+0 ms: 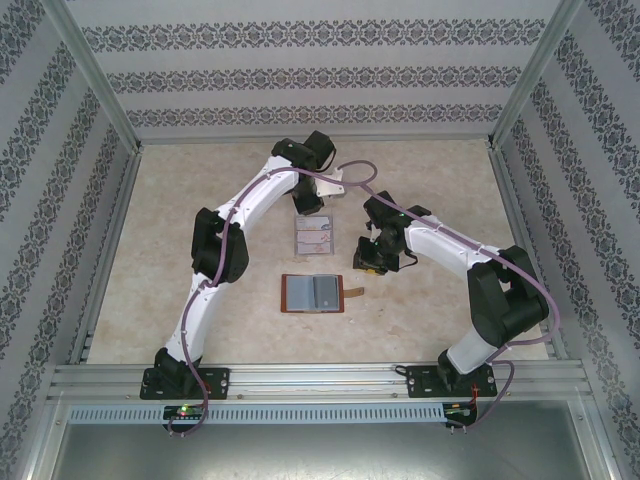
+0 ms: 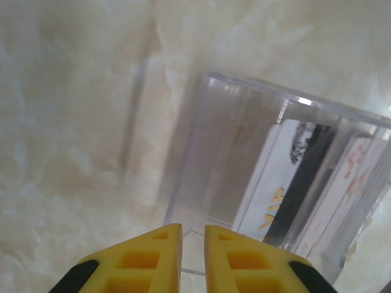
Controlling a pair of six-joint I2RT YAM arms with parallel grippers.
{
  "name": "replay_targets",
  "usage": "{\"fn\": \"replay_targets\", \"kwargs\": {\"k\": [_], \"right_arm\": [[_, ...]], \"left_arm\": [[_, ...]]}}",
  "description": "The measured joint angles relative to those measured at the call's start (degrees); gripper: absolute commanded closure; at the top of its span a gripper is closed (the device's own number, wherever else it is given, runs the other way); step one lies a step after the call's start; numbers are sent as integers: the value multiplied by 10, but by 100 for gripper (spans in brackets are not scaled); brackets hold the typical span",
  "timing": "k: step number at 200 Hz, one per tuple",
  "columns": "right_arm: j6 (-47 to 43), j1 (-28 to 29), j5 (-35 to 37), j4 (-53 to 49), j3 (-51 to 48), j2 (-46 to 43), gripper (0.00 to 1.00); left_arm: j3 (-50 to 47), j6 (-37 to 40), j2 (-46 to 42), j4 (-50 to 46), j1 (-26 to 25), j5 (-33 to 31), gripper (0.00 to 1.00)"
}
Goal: Take the credit cards out of the card holder
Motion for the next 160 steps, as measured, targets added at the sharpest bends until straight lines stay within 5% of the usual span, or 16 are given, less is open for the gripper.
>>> {"fn": "replay_targets", "kwargs": {"k": [94, 139, 160], "right_arm": [[-2, 11, -3, 2, 8, 21, 73], [-2, 16, -11, 5, 21, 27, 73], [-2, 21, -16, 9, 22, 30, 73]], "left_arm": [[-158, -232, -99, 51, 0, -65, 79], [-295, -313, -189, 132, 0, -63, 86], [-341, -365, -224, 168, 0, -59, 98]]}}
